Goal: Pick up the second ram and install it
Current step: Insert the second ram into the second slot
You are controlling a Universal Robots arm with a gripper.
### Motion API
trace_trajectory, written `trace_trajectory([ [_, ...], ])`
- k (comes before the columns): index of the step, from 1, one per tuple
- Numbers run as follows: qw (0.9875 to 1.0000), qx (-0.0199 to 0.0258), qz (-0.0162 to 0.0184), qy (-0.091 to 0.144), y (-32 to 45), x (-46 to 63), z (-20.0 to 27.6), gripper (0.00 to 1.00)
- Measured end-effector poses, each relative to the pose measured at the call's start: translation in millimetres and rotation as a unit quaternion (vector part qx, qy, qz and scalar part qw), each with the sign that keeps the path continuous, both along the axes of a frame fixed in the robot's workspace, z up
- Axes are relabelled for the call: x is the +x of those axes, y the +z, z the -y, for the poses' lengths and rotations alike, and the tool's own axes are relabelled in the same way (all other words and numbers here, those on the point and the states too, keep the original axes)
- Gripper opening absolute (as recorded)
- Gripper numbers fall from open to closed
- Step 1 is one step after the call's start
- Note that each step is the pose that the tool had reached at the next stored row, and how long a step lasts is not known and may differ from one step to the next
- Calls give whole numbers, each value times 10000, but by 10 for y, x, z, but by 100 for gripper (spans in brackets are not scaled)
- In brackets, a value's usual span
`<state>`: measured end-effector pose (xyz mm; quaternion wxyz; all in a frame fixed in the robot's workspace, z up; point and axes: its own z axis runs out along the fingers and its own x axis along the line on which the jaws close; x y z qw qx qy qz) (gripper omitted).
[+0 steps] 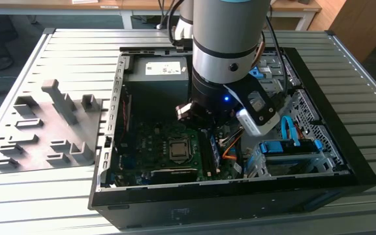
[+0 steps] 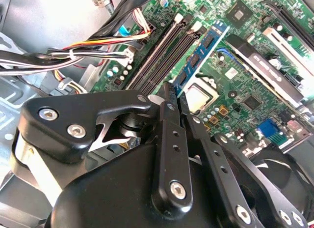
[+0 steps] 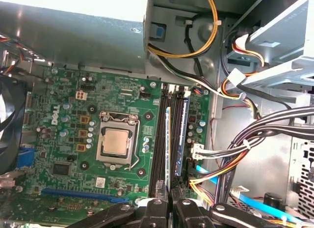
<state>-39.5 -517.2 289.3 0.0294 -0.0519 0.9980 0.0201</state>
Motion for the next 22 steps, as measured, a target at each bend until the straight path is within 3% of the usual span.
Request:
trace_trajectory([
  [22, 9996, 0, 0, -286, -6, 0, 0, 14],
])
